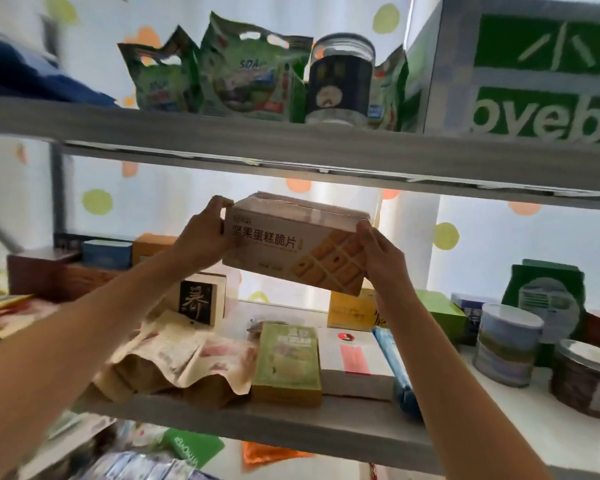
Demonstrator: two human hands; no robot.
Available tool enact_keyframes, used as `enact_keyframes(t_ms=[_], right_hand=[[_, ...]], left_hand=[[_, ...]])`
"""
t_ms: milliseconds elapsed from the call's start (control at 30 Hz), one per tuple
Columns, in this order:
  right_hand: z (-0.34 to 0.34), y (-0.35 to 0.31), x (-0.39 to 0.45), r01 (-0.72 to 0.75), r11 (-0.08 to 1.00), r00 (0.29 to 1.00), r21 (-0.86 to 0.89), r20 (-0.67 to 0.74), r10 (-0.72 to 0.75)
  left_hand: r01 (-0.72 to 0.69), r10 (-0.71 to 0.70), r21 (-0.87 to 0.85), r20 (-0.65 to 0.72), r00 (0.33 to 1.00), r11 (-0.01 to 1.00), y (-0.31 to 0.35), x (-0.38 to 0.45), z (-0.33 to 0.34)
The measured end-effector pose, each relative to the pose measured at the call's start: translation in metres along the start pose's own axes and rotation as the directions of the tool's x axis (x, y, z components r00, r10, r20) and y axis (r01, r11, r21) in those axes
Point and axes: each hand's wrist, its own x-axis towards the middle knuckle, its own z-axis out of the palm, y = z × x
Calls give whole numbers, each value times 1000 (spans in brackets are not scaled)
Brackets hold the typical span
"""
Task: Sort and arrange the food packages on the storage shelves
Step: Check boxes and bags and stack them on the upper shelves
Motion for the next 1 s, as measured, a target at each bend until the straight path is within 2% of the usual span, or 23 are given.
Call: enact_keyframes(t_ms=[233, 400, 600, 767, 1000], right_hand=[[39, 45, 61, -11, 994, 997, -106, 77, 19], [52, 78, 98, -83, 973, 994, -215, 54, 97], [56, 109, 119, -145, 962, 983, -233, 76, 166], [61, 123, 131, -91, 944, 968, -318, 195, 159], [66, 133, 137, -111, 907, 935, -406, 267, 233]], left_hand=[[52, -54, 92, 23, 998, 994, -71, 62, 29], [19, -33, 143, 94, 995, 990, -111, 92, 63], [-88, 39, 202, 237, 971, 975, -135, 118, 89], [22, -58, 107, 336, 940, 994, -154, 126, 82], [40, -118, 219, 359, 926, 975, -158, 121, 86]])
